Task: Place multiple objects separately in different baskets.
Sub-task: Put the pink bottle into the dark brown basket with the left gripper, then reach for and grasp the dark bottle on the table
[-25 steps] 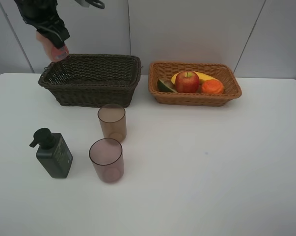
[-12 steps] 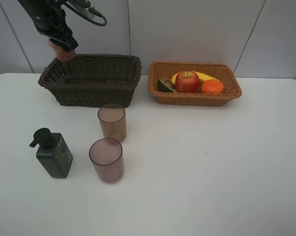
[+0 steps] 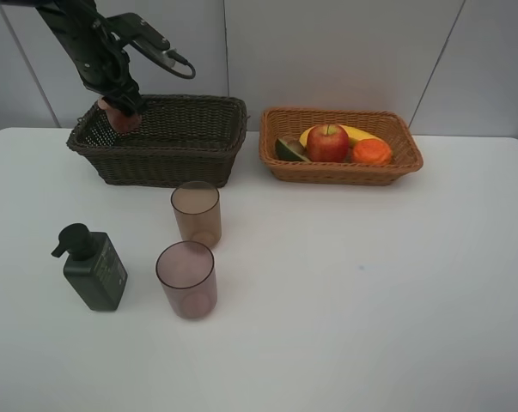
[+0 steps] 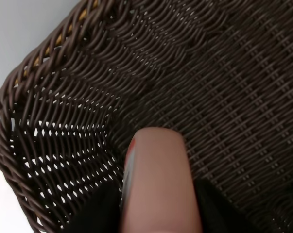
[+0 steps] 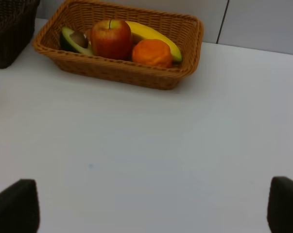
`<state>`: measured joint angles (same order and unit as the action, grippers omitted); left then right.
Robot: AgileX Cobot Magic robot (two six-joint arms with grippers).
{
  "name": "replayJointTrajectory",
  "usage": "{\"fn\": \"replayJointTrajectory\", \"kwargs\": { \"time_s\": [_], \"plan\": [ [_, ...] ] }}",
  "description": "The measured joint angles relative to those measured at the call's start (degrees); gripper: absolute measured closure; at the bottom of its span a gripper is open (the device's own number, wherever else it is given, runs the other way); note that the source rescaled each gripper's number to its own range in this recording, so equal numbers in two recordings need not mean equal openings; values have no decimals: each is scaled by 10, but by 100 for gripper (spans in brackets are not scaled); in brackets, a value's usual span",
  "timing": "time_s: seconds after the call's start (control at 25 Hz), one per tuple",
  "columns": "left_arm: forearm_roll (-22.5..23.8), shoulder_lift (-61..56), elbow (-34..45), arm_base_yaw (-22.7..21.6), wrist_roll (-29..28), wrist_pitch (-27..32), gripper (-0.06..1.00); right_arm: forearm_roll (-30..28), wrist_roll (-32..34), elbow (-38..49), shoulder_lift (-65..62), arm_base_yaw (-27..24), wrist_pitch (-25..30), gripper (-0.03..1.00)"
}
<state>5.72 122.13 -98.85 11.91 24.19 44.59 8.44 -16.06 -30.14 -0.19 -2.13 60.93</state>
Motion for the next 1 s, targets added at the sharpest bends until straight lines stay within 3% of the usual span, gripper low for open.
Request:
{"fn": "replayJointTrajectory", "kwargs": {
  "time_s": [0.04,0.2,0.28,1.0],
  "plan": [
    [0,0,0,0,0,-2,45,0,0,0,0,0,0,-2],
    [0,0,0,0,0,-22,5,0,0,0,0,0,0,-2],
    [1,0,0,0,0,-24,-2,0,0,0,0,0,0,-2],
    [0,-1,0,0,0,-22,-5,0,0,0,0,0,0,-2]
  ]
}}
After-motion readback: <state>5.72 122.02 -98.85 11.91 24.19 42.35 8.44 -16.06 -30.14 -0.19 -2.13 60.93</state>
